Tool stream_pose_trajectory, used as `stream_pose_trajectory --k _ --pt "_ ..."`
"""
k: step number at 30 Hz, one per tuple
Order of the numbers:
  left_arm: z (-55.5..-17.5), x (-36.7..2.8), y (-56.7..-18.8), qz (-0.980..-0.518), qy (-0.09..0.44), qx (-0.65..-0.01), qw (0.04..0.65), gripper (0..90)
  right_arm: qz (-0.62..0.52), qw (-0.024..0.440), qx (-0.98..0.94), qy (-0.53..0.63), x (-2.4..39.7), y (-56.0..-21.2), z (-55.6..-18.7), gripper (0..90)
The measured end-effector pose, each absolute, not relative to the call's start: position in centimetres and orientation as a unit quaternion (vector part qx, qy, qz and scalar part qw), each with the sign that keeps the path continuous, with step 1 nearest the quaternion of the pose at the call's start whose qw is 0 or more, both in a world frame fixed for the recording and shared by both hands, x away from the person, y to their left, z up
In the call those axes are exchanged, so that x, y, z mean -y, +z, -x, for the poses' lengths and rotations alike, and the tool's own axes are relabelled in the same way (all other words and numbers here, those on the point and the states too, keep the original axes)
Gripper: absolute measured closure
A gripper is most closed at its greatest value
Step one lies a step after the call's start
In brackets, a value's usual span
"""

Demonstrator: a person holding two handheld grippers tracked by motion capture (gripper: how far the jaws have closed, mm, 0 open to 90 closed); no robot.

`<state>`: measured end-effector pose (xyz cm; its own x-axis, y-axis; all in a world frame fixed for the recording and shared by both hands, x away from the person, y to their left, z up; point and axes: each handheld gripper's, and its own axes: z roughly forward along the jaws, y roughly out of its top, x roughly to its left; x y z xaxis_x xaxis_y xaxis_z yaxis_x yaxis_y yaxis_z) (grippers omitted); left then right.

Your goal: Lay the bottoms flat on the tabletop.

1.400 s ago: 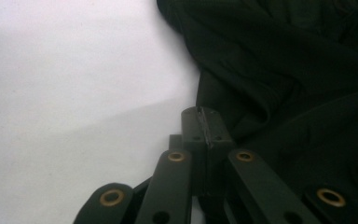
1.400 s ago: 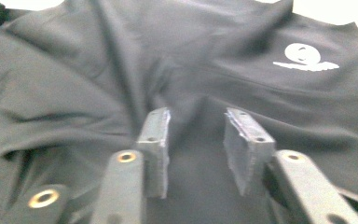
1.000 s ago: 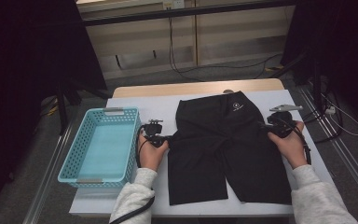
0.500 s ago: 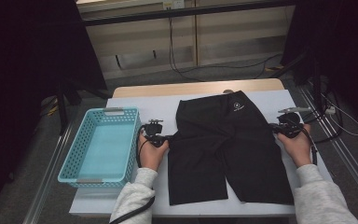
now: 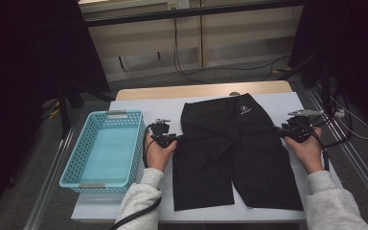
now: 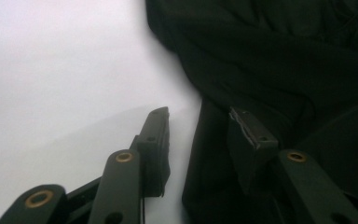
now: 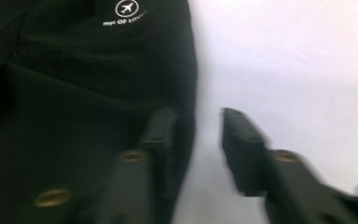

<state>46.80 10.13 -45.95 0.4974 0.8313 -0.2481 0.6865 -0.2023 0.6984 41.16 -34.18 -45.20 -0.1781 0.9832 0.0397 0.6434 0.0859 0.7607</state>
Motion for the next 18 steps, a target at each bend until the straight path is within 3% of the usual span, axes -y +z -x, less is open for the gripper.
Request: stream_pose_trajectory --k 3,6,7,10,18 --pt "-47.1 -9.1 -46.2 -0.778 0.083 -0.473 0.405 59.4 -0.588 0.250 -0.696 0.328 33.6 -45.6 -41.7 54.9" --pt "-47.6 -8.5 -46.0 -0.781 0.092 -0.484 0.385 73.1 -0.594 0.244 -0.699 0.315 33.5 -46.2 -42.0 56.1" --pt "-47.7 -8.4 -46.0 -0.781 0.089 -0.483 0.385 76.2 -0.591 0.245 -0.699 0.319 33.4 -46.4 -42.0 58.5" --pt "-47.9 -7.9 -46.1 -0.776 0.076 -0.493 0.386 89.1 -0.583 0.222 -0.707 0.334 33.5 -46.3 -42.0 87.5" --pt "-48.5 -9.3 -44.8 -0.756 0.081 -0.514 0.397 90.0 -0.586 0.217 -0.705 0.337 34.2 -46.2 -41.7 90.0"
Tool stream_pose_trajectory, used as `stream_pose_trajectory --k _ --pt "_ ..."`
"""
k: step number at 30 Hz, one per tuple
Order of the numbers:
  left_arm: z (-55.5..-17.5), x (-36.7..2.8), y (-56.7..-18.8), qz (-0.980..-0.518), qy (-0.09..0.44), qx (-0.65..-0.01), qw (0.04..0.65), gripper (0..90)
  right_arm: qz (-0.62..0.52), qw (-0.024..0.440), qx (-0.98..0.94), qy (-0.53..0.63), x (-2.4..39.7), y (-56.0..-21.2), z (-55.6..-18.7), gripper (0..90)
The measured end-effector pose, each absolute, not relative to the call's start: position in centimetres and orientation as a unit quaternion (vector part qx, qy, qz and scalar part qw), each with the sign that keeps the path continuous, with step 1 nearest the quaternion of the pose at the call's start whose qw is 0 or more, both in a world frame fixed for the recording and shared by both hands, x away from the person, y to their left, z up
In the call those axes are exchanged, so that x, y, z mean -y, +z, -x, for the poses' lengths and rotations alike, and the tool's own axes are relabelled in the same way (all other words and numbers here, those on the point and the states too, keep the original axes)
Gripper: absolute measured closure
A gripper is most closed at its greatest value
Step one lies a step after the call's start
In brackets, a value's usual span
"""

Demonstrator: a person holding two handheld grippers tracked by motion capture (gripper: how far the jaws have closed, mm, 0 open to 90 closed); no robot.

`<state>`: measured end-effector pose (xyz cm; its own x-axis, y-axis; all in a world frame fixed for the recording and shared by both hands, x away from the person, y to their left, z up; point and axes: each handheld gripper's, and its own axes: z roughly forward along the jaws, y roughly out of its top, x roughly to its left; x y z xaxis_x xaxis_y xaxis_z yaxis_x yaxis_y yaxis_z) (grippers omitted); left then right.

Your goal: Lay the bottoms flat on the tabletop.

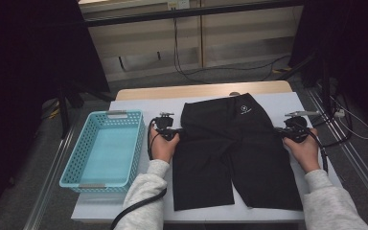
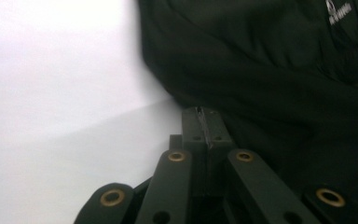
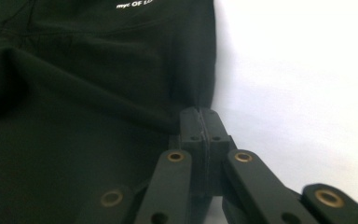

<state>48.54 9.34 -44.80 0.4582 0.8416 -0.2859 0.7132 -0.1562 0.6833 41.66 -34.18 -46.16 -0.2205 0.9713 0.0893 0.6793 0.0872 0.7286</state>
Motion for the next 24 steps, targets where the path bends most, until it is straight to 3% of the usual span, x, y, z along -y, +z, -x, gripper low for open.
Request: stream_pose_trajectory --k 11,16,18,21,24 --pt "-48.1 -9.8 -45.5 -0.746 0.079 -0.529 0.396 88.2 -0.585 0.226 -0.710 0.321 34.5 -45.9 -40.9 90.0" --pt "-47.9 -10.1 -45.3 -0.745 0.071 -0.521 0.411 73.8 -0.600 0.233 -0.696 0.318 35.2 -46.0 -40.5 90.0" --pt "-47.9 -9.6 -45.1 -0.745 0.062 -0.517 0.417 69.4 -0.596 0.225 -0.693 0.337 35.4 -46.1 -40.3 87.8" --pt "-48.1 -8.7 -45.2 -0.754 0.070 -0.504 0.415 59.6 -0.585 0.250 -0.702 0.319 34.8 -45.8 -40.1 78.7" --pt "-48.7 -7.9 -45.3 -0.757 0.066 -0.501 0.413 61.6 -0.578 0.247 -0.700 0.338 34.1 -45.2 -39.6 71.6"
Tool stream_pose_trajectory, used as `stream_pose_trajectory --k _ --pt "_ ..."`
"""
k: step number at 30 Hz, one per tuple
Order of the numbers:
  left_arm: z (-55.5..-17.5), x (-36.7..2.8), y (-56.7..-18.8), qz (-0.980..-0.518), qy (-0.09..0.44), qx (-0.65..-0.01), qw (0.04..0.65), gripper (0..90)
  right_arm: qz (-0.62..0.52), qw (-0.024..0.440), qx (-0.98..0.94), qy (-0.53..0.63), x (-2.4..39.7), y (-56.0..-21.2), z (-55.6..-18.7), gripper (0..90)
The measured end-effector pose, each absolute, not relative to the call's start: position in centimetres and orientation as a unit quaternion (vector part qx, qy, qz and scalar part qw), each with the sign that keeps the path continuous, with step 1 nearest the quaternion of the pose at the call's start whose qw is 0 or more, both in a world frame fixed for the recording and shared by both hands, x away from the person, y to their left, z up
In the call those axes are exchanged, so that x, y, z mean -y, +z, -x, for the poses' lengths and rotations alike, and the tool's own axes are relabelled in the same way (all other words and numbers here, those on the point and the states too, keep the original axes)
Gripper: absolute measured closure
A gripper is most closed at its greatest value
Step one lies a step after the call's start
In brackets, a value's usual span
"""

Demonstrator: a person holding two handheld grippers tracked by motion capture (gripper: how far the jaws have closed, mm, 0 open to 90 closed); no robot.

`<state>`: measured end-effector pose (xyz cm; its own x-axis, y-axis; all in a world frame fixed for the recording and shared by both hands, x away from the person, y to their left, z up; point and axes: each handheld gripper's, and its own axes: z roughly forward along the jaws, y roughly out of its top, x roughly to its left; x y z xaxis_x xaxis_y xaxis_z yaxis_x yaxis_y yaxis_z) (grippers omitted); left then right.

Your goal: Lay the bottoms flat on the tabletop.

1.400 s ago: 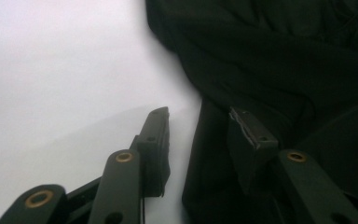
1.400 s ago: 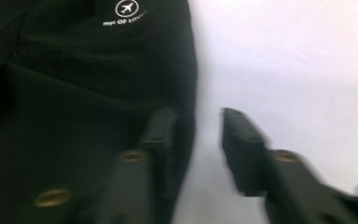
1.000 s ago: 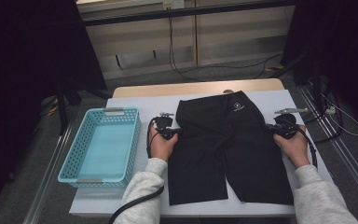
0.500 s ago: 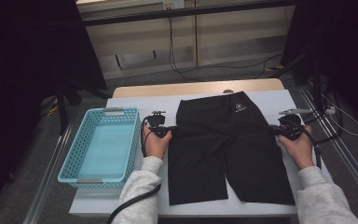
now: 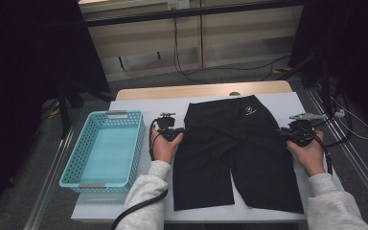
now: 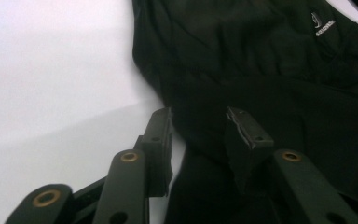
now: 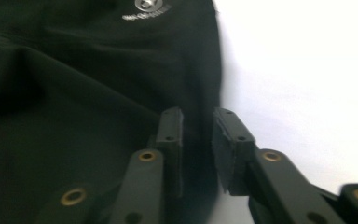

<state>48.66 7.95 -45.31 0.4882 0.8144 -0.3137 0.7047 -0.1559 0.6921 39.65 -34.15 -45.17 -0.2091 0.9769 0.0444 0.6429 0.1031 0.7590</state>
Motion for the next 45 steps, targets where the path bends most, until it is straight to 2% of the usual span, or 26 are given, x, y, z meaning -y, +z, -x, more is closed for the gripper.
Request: stream_pose_trajectory --k 4,7,9,10,13,18,21,22,24,27,30,34,37,38,40,45 --pt "-49.8 -7.4 -46.0 -0.761 0.074 -0.509 0.395 65.1 -0.561 0.246 -0.712 0.343 33.2 -44.8 -39.1 63.2" --pt "-50.4 -7.4 -46.0 -0.763 0.076 -0.512 0.388 80.2 -0.556 0.244 -0.714 0.349 32.6 -44.4 -38.6 54.3" --pt "-50.8 -7.4 -46.1 -0.763 0.061 -0.513 0.389 88.5 -0.548 0.240 -0.716 0.359 32.3 -44.1 -38.2 53.4" --pt "-51.0 -7.4 -46.0 -0.764 0.060 -0.512 0.387 89.9 -0.544 0.237 -0.719 0.361 32.0 -43.9 -38.0 52.6" --pt "-51.7 -7.3 -45.7 -0.769 0.069 -0.510 0.380 90.0 -0.524 0.244 -0.733 0.359 31.2 -43.6 -37.5 51.8" --pt "-53.3 -8.6 -44.2 -0.757 0.111 -0.516 0.386 90.0 -0.502 0.226 -0.749 0.369 29.7 -43.5 -36.3 50.5" --pt "-53.8 -9.2 -43.9 -0.756 0.113 -0.518 0.385 89.4 -0.479 0.223 -0.764 0.370 28.4 -43.4 -35.6 48.7" --pt "-53.7 -9.3 -43.9 -0.749 0.119 -0.524 0.388 86.7 -0.471 0.220 -0.770 0.369 27.9 -43.4 -35.4 48.1" --pt "-53.5 -9.7 -43.9 -0.748 0.118 -0.526 0.387 67.2 -0.459 0.216 -0.778 0.370 27.1 -43.5 -35.1 45.1" --pt "-52.3 -9.9 -43.6 -0.746 0.104 -0.526 0.395 55.4 -0.445 0.218 -0.787 0.367 26.4 -43.4 -34.9 42.3" --pt "-50.7 -10.0 -43.5 -0.754 0.098 -0.520 0.391 45.9 -0.447 0.214 -0.786 0.370 26.4 -43.4 -34.8 40.2" --pt "-49.2 -9.9 -44.1 -0.767 0.100 -0.508 0.378 44.5 -0.452 0.211 -0.784 0.370 26.5 -43.7 -34.5 38.6" --pt "-48.9 -9.8 -45.1 -0.772 0.102 -0.512 0.363 49.1 -0.455 0.212 -0.785 0.363 26.6 -44.1 -34.3 37.5" --pt "-48.9 -9.8 -45.4 -0.772 0.086 -0.513 0.365 52.3 -0.455 0.213 -0.786 0.359 26.8 -44.1 -34.3 37.4" --pt "-48.8 -9.5 -45.4 -0.774 0.098 -0.509 0.362 57.6 -0.460 0.214 -0.781 0.364 27.2 -44.1 -34.3 36.8" --pt "-49.0 -9.3 -45.5 -0.775 0.082 -0.517 0.355 83.7 -0.476 0.217 -0.771 0.364 28.4 -44.1 -34.7 36.5"
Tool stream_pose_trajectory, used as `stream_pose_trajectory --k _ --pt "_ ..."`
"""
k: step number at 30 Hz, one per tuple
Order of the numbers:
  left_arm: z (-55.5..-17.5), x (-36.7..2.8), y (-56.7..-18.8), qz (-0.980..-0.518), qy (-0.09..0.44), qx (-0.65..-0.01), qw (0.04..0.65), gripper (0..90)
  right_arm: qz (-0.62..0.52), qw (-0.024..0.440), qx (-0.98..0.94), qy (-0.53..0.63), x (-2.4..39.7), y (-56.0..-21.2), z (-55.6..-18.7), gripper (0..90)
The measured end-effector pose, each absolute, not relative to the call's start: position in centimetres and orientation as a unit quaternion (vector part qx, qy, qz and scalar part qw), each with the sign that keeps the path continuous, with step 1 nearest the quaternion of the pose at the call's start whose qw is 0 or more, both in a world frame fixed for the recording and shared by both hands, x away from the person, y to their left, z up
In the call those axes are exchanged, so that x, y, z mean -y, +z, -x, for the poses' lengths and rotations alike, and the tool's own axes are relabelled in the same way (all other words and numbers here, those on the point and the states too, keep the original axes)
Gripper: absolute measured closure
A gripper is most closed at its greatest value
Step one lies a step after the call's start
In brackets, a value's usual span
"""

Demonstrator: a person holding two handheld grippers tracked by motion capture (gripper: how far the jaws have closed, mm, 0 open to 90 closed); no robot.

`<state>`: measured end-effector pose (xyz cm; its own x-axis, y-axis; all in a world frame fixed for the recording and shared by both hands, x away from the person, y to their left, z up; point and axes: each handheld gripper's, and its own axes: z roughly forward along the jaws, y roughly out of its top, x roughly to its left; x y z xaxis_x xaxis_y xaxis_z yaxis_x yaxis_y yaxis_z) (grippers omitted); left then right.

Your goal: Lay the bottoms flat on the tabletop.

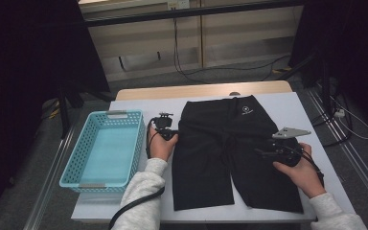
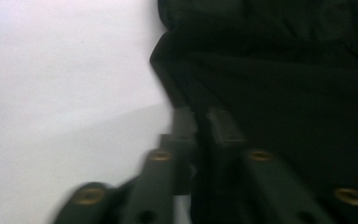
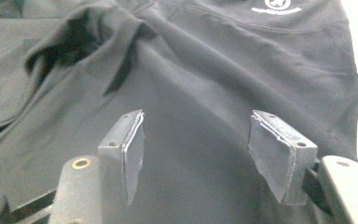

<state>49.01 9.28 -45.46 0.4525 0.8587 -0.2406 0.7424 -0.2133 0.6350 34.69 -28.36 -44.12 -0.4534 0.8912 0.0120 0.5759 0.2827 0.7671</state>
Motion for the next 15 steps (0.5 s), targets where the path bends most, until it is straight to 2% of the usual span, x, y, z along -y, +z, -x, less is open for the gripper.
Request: stream_pose_trajectory --k 2,5,9,11,13,14,15 --pt "-49.1 -9.4 -45.5 -0.772 0.076 -0.519 0.359 89.6 -0.484 0.219 -0.766 0.362 28.8 -44.2 -34.9 36.5" --pt "-49.4 -9.7 -45.3 -0.774 0.098 -0.521 0.346 90.0 -0.495 0.219 -0.758 0.363 29.6 -44.2 -35.1 36.5" --pt "-50.0 -10.5 -45.2 -0.760 0.088 -0.540 0.350 90.0 -0.502 0.227 -0.752 0.361 30.4 -44.2 -35.4 36.2" --pt "-49.9 -10.6 -45.0 -0.762 0.096 -0.536 0.350 86.4 -0.507 0.229 -0.750 0.357 30.7 -44.2 -35.5 36.0" --pt "-49.7 -10.6 -44.9 -0.756 0.079 -0.540 0.361 75.0 -0.509 0.230 -0.748 0.358 31.0 -44.2 -35.8 35.8" --pt "-49.5 -10.7 -44.8 -0.758 0.088 -0.537 0.360 70.7 -0.510 0.231 -0.748 0.356 31.1 -44.2 -35.9 35.6" --pt "-49.3 -10.7 -44.7 -0.757 0.089 -0.538 0.361 69.3 -0.512 0.229 -0.748 0.355 31.1 -44.2 -36.0 35.6"
